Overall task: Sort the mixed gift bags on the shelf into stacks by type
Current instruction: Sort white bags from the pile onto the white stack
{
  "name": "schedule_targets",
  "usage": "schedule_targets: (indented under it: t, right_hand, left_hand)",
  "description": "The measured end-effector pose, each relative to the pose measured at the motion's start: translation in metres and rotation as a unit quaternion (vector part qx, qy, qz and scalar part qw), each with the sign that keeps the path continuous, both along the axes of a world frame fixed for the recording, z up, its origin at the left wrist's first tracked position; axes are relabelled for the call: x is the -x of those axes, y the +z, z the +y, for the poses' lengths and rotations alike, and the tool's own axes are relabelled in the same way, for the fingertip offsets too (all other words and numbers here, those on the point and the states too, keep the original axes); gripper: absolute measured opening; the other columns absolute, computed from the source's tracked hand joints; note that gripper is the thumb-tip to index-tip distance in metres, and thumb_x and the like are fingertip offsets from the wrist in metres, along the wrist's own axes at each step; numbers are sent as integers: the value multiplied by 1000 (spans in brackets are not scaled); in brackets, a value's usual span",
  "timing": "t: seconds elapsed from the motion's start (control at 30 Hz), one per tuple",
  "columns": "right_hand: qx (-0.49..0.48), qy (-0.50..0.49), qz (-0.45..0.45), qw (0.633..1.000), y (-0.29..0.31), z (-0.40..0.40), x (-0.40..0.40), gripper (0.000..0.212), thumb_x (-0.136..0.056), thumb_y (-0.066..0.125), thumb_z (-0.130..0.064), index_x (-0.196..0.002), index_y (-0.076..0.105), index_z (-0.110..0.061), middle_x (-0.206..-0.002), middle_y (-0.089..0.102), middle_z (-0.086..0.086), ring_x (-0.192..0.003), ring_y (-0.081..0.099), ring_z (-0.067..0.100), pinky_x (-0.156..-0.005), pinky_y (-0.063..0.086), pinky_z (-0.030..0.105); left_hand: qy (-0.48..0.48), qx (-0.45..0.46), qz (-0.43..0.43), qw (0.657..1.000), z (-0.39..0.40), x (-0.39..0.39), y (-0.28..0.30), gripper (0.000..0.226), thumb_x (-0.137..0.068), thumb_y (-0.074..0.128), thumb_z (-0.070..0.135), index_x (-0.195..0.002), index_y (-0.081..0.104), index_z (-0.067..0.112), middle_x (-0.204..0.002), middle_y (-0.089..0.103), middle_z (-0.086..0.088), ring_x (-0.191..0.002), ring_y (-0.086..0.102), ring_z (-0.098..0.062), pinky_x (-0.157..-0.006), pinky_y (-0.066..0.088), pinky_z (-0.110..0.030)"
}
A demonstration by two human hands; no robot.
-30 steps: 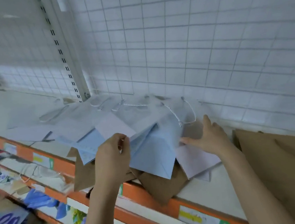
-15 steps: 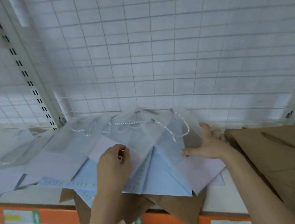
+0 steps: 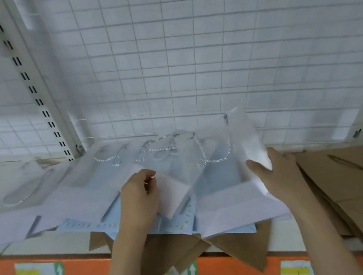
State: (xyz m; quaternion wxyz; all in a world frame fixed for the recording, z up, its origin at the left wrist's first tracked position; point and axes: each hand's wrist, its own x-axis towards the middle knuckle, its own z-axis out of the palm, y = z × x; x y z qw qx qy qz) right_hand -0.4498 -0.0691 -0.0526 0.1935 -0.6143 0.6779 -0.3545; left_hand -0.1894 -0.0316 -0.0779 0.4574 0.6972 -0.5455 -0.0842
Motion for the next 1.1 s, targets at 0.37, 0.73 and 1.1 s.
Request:
schedule_targets:
  t: [0.37,0.73,1.1]
  right_hand:
    - [53,-2,-157,986,13,27,-13,19,-88,59,-29,-81,54,-12,-77,58,1,-75,52,22,-67,38,32]
    - [48,-18,-256,965,-8,44,-33,12,-89,58,-22,-79,63,-16,-72,60,-1,-69,55,14,-63,39,29]
    - [44,-23,-293,955,-27,38,-60,18,-91,56,-25,-87,60,-7,-74,57,0,-67,50,10,-60,38,24]
  left_hand:
    - [41,-188,-175,966,1,-38,-11,52,-95,35,45,-142,34,21,-153,23,-6,-140,15,-29,-113,13,-40]
    - [44,-129,-189,972,-1,-43,-4,35,-93,46,35,-111,60,9,-123,54,-8,-117,42,-32,-97,33,-39]
    - [132,-49,-163,977,-11,-71,12,48,-91,55,29,-133,46,7,-136,43,-21,-124,35,-39,-99,30,-44]
